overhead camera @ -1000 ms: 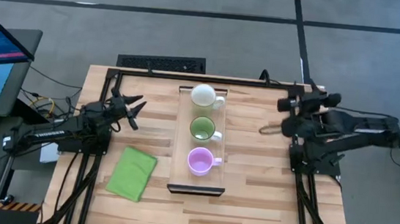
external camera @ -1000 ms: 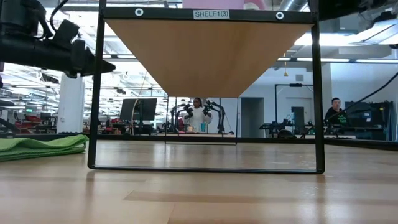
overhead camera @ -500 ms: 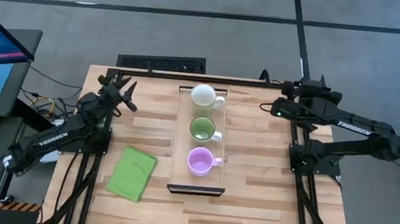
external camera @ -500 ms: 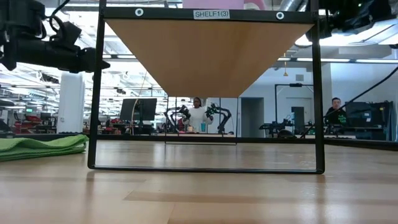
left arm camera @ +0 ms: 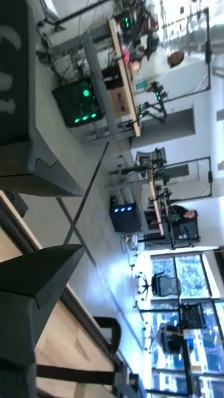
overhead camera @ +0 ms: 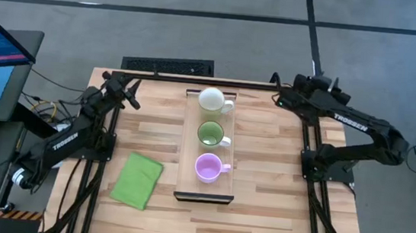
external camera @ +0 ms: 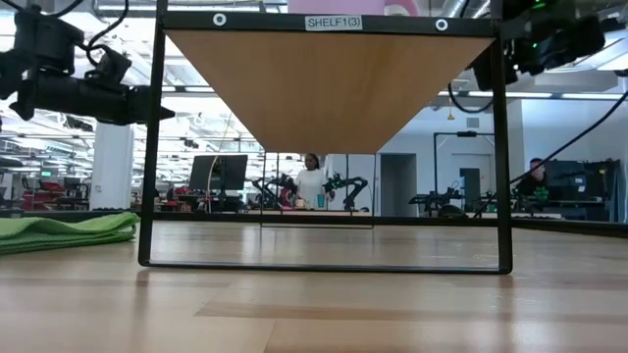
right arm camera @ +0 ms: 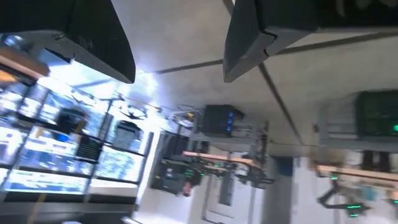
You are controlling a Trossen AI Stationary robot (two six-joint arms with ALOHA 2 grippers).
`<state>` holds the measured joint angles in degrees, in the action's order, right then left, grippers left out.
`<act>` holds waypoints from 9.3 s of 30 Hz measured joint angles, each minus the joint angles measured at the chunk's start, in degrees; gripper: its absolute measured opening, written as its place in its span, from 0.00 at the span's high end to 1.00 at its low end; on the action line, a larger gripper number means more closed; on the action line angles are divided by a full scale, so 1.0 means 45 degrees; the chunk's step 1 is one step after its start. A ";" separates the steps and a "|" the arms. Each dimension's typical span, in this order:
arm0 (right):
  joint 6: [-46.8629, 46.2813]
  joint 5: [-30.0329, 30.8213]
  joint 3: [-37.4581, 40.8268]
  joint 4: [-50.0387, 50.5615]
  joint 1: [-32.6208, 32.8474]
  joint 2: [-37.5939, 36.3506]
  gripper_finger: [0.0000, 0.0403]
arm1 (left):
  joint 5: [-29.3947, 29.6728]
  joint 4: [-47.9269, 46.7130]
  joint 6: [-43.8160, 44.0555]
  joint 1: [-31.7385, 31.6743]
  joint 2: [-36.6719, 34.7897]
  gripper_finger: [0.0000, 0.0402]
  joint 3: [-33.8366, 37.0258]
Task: Stack small to large cups/mugs on shelf
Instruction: Return to Home Position
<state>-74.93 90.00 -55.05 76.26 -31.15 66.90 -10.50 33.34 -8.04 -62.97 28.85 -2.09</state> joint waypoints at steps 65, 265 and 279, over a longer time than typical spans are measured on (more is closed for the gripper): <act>-0.4152 -0.0010 0.0724 0.3037 0.8545 0.1847 0.34 | -0.1557 0.0170 0.1326 -0.0167 0.0699 0.69 -0.0019; 1.7877 -1.5980 1.2060 -1.7450 -0.3002 -1.4786 0.34 | 0.2399 -0.9126 0.2012 0.1023 -0.6360 0.69 -0.0350; 1.7877 -1.5980 1.2060 -1.7450 -0.3002 -1.4786 0.34 | 0.2414 -0.9140 0.2034 0.1023 -0.6360 0.69 -0.0345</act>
<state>5.52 18.09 -0.78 -2.26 -44.66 0.36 0.36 -7.79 1.12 -58.37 0.23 -3.64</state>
